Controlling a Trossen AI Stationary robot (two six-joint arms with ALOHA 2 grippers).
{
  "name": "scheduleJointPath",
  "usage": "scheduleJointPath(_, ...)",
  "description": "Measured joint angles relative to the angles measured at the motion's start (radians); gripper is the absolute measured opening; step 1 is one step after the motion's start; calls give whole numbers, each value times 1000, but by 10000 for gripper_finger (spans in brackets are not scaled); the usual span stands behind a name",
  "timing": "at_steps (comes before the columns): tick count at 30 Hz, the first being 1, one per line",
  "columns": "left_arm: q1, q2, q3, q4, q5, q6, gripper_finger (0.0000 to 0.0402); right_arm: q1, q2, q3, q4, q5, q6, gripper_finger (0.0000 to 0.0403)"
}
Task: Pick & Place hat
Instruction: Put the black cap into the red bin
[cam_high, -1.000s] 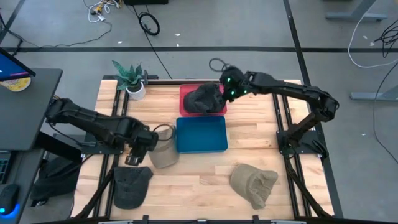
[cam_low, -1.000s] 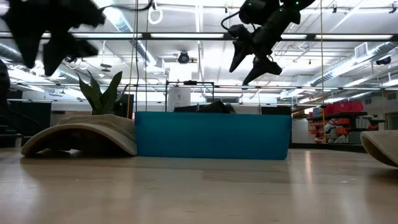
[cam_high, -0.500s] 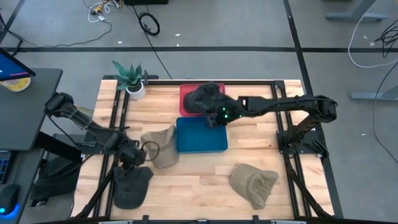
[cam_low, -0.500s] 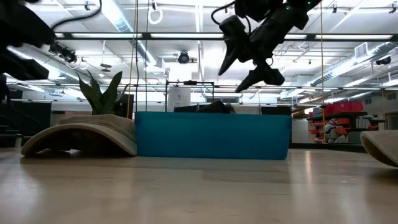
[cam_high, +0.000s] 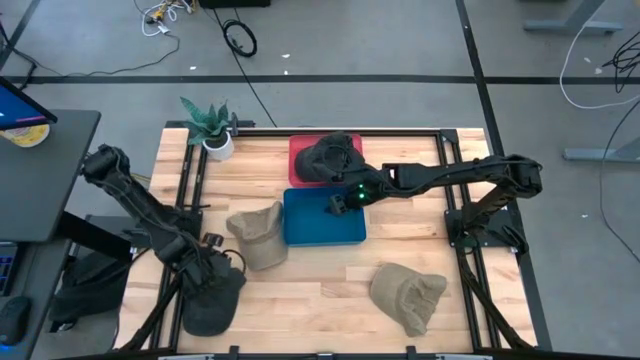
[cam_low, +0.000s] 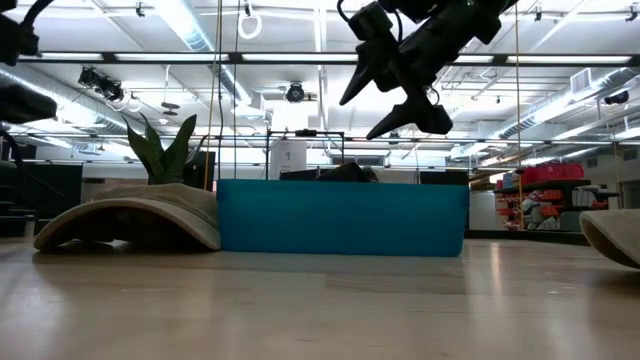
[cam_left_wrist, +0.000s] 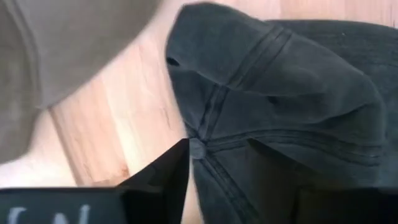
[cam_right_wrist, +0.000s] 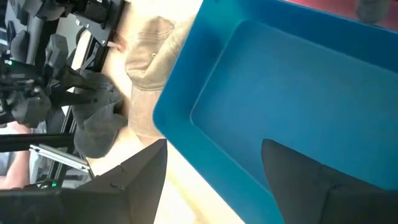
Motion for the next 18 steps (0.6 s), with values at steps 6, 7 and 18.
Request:
scheduleJointPath(6,-12,75,0,8,24,-9,245,0,0,0,1,2,-2,263)
scheduleJointPath(7,-12,89,0,8,24,-7,258,0,0,0,1,2,-2,263)
scheduleJointPath(18,-12,268,1,103,76,67,295,0,0,0,2,2,-30,263)
